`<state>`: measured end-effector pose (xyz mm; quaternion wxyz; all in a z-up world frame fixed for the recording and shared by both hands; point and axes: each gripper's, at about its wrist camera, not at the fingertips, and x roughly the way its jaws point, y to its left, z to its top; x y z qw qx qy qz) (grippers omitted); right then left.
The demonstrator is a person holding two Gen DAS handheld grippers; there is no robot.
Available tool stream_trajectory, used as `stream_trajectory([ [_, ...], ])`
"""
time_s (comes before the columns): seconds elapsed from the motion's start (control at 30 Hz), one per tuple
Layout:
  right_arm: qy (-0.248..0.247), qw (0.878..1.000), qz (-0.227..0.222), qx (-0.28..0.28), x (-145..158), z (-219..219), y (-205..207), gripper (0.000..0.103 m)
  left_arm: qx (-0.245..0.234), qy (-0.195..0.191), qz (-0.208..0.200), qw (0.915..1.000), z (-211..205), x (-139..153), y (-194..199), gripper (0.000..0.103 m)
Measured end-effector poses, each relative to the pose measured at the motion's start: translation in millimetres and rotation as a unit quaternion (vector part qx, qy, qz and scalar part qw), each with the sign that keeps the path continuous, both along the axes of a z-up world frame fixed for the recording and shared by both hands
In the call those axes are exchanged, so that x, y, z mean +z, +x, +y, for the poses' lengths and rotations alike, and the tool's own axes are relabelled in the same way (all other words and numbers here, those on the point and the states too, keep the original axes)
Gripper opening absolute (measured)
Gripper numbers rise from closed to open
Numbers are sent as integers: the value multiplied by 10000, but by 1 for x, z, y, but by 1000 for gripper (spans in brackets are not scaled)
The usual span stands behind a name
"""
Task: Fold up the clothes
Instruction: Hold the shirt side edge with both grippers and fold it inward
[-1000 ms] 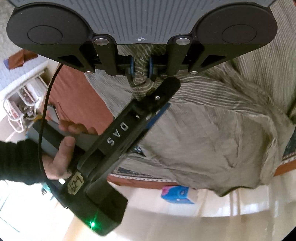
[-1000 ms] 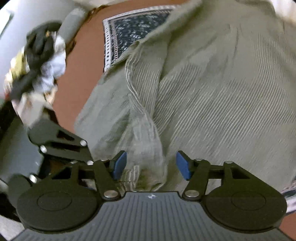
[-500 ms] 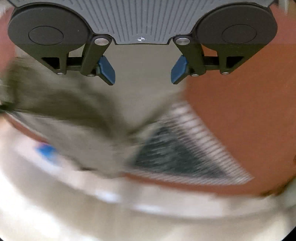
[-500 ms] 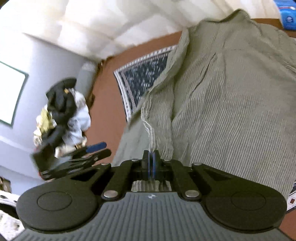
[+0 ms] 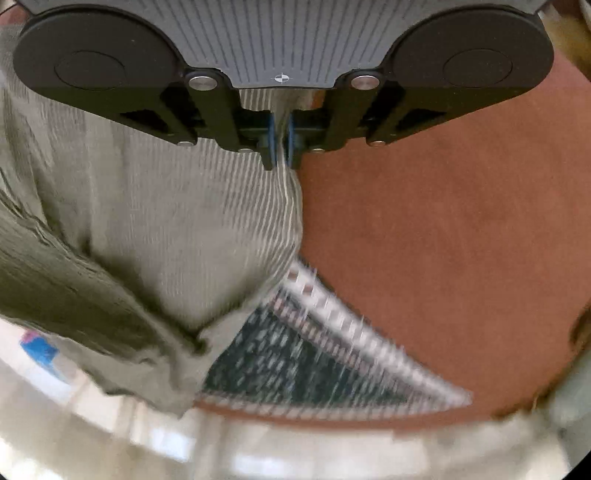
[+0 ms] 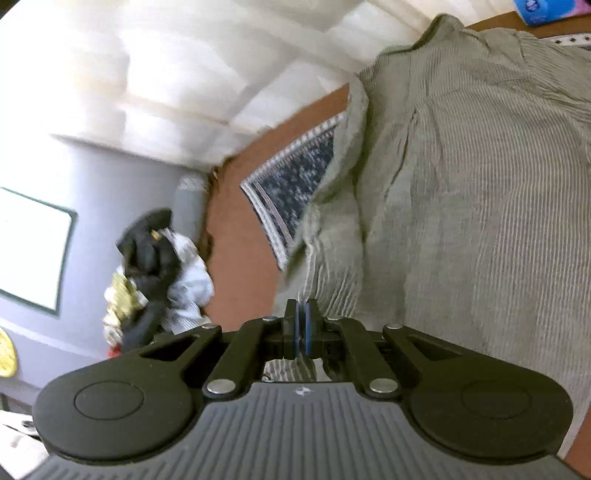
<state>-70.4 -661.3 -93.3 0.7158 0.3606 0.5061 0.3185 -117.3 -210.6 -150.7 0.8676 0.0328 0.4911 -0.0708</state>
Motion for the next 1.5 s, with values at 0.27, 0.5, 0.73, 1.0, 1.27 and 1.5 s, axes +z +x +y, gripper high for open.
stream_trajectory([
  [0.27, 620, 9905, 97, -1222, -1, -46, -40, 4, -1659, 186, -453, 9849, -61, 38, -20, 3],
  [0.5, 541, 9819, 335, -1782, -23, -67, -52, 4, -922, 765, -389, 9920, -52, 14, -13, 47],
  [0.73, 516, 9860, 319, -1551, -29, -60, -38, 4, -9, 742, 81, 9972, -8, -16, 8, 54],
  [1.0, 448, 9869, 233, -1534, -15, -62, -28, 4, -155, 19, 171, 9997, -7, -10, 2, 0],
  [1.27, 336, 9838, 215, -1748, -12, -79, -40, 4, -1768, 420, -383, 9826, -63, 27, -25, 0],
  [1.5, 222, 9728, 397, -2273, -29, -101, -50, 4, -2819, 827, -196, 9557, -106, 2, -37, 0],
])
